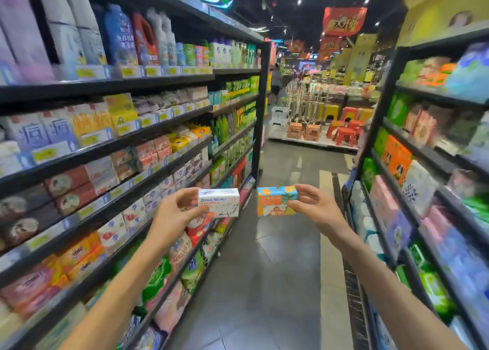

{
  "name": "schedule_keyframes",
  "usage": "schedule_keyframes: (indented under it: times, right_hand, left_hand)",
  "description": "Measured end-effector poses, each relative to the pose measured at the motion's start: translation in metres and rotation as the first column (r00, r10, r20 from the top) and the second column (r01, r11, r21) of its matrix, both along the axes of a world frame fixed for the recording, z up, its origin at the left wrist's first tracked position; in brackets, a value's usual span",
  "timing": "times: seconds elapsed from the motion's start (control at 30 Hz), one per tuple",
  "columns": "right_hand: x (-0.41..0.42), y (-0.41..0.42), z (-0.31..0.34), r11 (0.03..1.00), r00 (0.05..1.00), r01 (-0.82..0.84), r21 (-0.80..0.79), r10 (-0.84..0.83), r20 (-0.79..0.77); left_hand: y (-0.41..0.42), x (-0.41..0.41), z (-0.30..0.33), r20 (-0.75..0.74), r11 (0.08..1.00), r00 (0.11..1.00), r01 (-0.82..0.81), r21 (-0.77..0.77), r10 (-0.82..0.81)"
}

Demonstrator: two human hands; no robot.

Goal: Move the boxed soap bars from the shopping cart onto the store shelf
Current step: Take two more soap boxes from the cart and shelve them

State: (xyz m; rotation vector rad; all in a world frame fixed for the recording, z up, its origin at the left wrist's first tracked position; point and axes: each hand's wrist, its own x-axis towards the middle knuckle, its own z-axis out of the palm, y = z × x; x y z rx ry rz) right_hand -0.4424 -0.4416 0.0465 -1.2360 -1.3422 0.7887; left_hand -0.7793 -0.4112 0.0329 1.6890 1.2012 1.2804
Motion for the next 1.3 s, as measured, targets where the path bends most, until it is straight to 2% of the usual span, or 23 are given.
schedule_keyframes:
  times: [0.17,0.4,0.53,0.67,0.8,1.03,1.3]
  right_hand:
    - [-0.012,0.107,0.005,0.998,0.998,-0.065,0.001,0.065,-0.015]
    - [-0.058,0.264,-0.008,0.950,0.950,-0.312,0.006,0.312,0.008]
    - [-0.102,0.347,-0.009,0.879,0.877,-0.477,-0.004,0.477,0.054]
    - [-0.152,0.415,-0.006,0.783,0.779,-0.622,-0.015,0.621,0.089]
    - [-0.208,0.457,-0.011,0.690,0.685,-0.724,-0.013,0.721,0.108]
    - [-0.302,0.498,-0.032,0.567,0.555,-0.822,-0.044,0.816,0.162]
    - [-0.350,0.510,-0.047,0.539,0.520,-0.841,-0.058,0.832,0.195]
  left_hand:
    - [0.080,-0.008,0.002,-0.027,0.994,0.994,-0.104,0.019,0.104]
    - [0.161,-0.056,-0.002,-0.050,0.944,0.943,-0.329,-0.009,0.328]
    - [0.188,-0.078,-0.003,-0.060,0.869,0.868,-0.495,-0.012,0.493]
    - [0.204,-0.106,-0.009,-0.083,0.756,0.755,-0.654,-0.014,0.651]
    - [0.204,-0.127,-0.018,-0.071,0.623,0.624,-0.781,-0.040,0.778]
    - [0.207,-0.171,-0.034,-0.079,0.446,0.456,-0.886,-0.125,0.886]
    - [0.233,-0.204,-0.059,-0.145,0.367,0.385,-0.921,-0.132,0.912]
